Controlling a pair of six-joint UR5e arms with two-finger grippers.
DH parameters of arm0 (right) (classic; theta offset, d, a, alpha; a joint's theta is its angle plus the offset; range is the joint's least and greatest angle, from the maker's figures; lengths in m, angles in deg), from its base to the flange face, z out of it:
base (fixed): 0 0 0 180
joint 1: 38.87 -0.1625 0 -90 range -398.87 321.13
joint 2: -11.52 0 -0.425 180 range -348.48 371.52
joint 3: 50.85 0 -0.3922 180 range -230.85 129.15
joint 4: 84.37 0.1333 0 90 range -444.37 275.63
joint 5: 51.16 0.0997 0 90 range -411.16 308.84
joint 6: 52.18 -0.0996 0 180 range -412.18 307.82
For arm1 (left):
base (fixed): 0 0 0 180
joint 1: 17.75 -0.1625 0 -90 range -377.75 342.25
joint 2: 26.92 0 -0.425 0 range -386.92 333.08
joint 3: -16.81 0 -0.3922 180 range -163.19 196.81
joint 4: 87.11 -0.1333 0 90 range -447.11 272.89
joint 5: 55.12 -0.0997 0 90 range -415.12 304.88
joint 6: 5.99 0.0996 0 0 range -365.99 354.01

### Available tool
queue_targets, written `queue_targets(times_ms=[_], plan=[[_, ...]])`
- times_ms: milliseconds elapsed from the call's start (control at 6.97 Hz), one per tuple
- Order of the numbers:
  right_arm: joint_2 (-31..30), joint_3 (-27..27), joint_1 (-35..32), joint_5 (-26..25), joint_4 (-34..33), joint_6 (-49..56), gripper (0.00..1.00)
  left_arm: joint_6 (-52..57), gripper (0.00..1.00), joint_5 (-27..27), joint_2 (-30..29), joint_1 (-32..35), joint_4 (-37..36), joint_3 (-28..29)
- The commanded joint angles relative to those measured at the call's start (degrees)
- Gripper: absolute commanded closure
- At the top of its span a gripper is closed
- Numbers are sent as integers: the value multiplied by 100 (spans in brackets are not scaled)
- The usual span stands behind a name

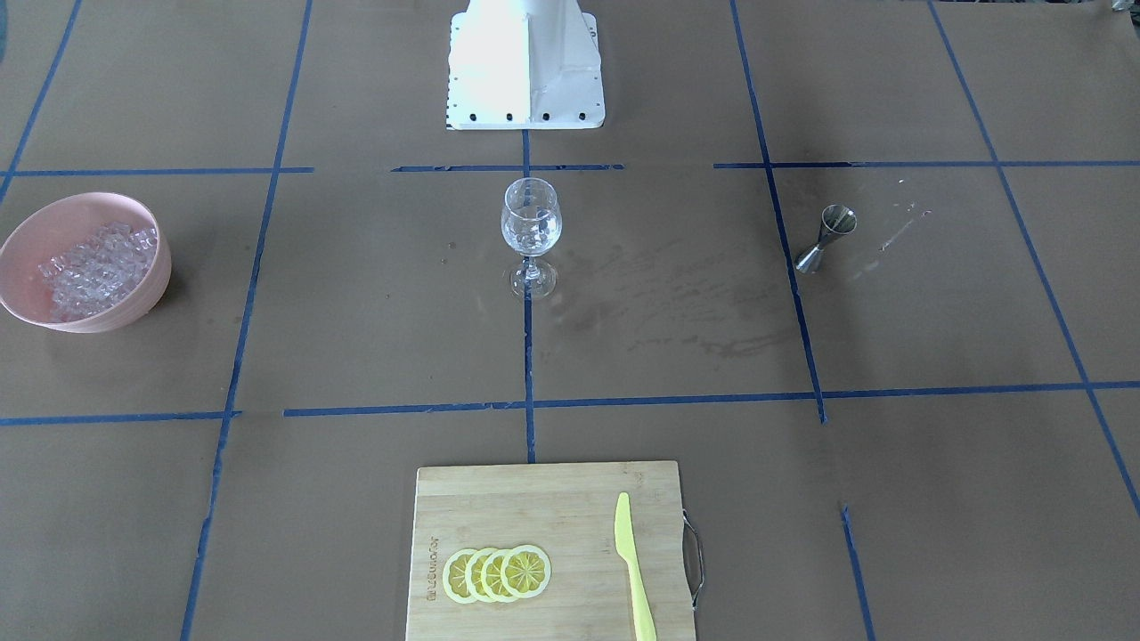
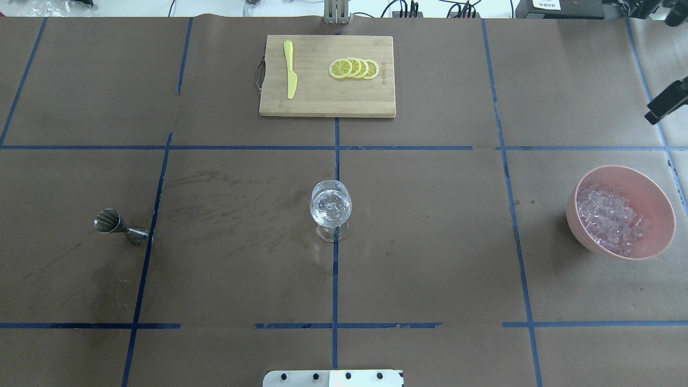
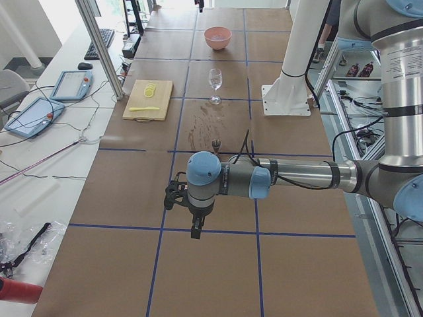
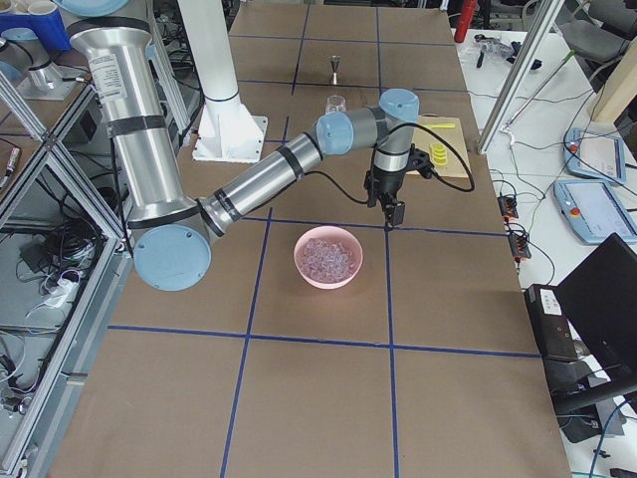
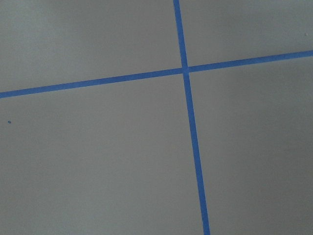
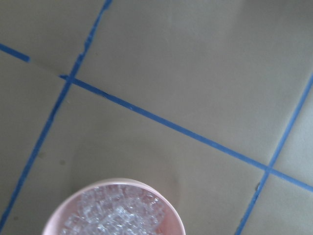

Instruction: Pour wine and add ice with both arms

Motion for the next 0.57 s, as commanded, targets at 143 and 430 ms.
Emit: queue_targets(times_ms=[143,430], plan=[[-658,1195,-989,250,184,243,0,-2,0,-1,1,-1,-17,15],[-1070,1393,-1350,521,1132,217,0,-2,0,-1,18,-1,-26,15]])
